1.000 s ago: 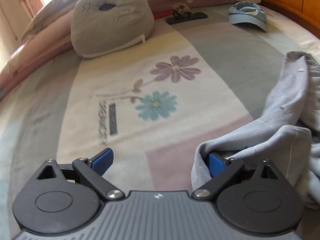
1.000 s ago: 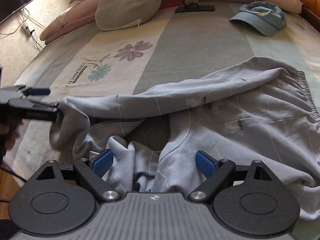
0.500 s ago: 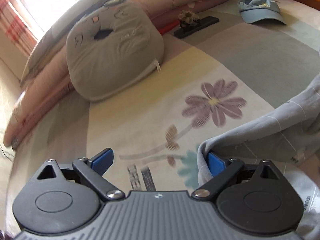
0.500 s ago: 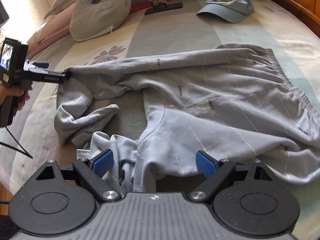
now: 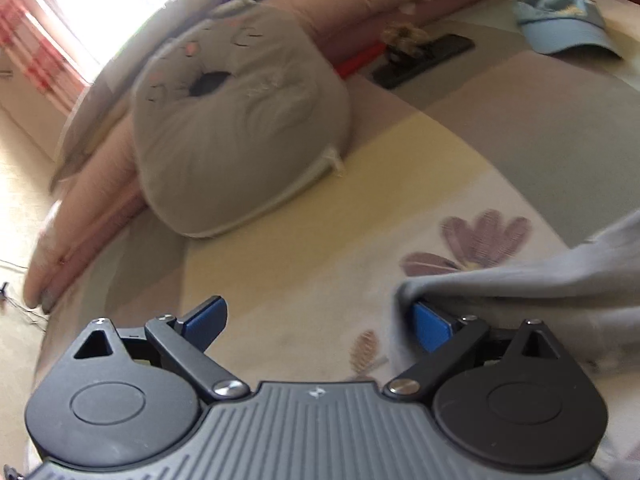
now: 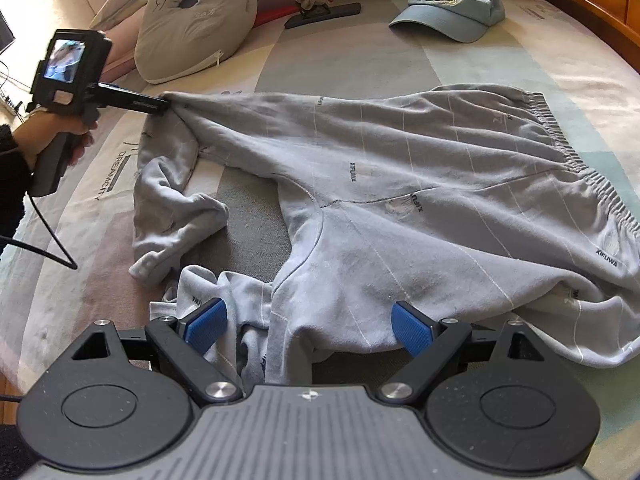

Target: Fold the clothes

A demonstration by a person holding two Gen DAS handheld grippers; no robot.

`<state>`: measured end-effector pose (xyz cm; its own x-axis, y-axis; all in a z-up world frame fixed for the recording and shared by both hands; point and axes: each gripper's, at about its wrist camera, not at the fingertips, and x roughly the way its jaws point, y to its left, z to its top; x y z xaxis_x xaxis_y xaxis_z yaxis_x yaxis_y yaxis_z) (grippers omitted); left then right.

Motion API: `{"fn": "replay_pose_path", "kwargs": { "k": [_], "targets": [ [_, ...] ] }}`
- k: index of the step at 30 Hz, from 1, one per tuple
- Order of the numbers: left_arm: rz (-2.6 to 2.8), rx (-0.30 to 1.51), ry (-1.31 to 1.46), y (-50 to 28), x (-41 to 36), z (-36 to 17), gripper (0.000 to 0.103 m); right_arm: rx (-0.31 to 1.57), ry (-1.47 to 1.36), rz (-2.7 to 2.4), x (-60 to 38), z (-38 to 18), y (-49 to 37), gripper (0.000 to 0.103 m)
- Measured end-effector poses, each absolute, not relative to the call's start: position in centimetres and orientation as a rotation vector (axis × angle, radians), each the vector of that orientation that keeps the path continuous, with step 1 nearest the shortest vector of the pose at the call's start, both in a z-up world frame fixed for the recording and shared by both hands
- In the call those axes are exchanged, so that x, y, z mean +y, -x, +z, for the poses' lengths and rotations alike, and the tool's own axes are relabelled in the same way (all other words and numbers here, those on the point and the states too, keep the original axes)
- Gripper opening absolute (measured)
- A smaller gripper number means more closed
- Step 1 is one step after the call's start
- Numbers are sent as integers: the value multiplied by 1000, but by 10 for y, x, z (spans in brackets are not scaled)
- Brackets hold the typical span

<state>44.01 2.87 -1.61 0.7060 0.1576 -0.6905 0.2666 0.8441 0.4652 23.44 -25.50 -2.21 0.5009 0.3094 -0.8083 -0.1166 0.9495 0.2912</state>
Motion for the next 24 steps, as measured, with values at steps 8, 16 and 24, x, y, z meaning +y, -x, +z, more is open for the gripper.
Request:
{"fn": "replay_pose_path", "kwargs": {
  "k": [8,16,24],
  "targets": [
    [-200,843,-467,-389,18,1,97,976,-233,295,-262,-11,-235,93],
    [-261,881,-336,-349,-22,6,99,938,-259,351,-268,-6,-243,94],
    [-200,961,-456,-338,-63,-29,99,910,-287,343,-284,-6,-235,94]
  ]
}}
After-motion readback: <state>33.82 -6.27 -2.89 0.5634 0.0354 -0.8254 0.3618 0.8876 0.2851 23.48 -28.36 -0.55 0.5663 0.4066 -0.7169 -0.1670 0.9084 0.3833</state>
